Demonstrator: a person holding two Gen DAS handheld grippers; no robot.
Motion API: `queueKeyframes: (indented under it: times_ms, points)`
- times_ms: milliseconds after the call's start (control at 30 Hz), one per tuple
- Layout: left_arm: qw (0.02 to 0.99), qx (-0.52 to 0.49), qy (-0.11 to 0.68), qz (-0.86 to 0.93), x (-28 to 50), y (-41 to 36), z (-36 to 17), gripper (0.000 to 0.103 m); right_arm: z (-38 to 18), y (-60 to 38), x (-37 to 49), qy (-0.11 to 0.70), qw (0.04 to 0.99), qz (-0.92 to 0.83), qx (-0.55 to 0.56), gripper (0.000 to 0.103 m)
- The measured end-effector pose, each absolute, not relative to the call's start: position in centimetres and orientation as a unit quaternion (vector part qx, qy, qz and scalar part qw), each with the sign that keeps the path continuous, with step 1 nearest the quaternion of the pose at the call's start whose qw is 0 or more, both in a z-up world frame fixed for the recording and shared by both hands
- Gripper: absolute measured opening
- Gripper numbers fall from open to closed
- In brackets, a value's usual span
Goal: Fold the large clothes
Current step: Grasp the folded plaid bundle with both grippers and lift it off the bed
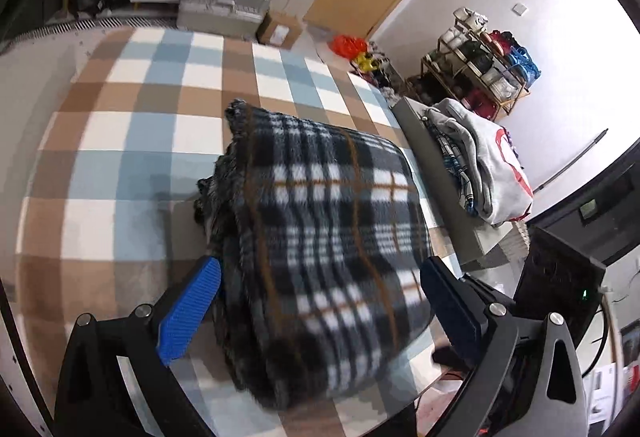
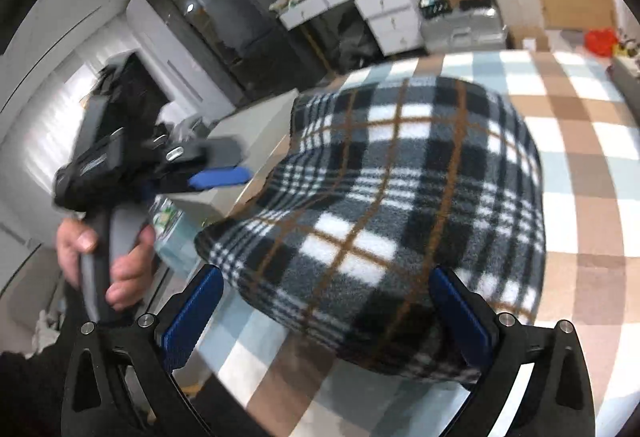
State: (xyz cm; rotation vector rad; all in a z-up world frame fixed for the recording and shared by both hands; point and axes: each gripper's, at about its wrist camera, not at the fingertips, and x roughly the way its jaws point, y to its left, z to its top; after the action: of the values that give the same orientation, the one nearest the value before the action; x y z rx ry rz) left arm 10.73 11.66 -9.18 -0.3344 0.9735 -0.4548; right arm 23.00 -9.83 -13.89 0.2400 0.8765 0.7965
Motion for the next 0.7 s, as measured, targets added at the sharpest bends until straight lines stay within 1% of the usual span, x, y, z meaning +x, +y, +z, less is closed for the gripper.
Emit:
queueKeyframes:
  times_ms: [67,167,333,500,600,700]
  points:
    - [0.857,-0.151,0.444,-0.212,9.3,11.6,-8.5,0.097,-13.6,-10.2,22.1,0.395,0.83,0.37,0.135,0.103]
    - [0.878,-0.139,0.411,-0.202,6.9,11.1,-7.5,0.097,-12.2,-11.7,20.2,0.349,0.854,0.356,0.151,0.103]
    - [0.911,-0.117,0.355,-0.174,3.7,10.2,-6.4,0.098,-9.3,-12.5,15.3,0.256,0.933,0.234,0.091,0.103]
    - [0.949,-0.065,0.28,-0.133,0.8,8.8,-5.4,0.098,-5.8,-13.6,10.3,0.171,0.962,0.197,0.077,0.103]
    - [0.96,-0.025,0.255,-0.111,-0.5,7.6,-5.2,0.098,-4.7,-13.1,9.2,0.149,0.97,0.18,0.068,0.103]
    - [0.958,-0.029,0.254,-0.127,-0.7,7.2,-5.5,0.098,-4.7,-13.2,8.8,0.147,0.971,0.174,0.077,0.103]
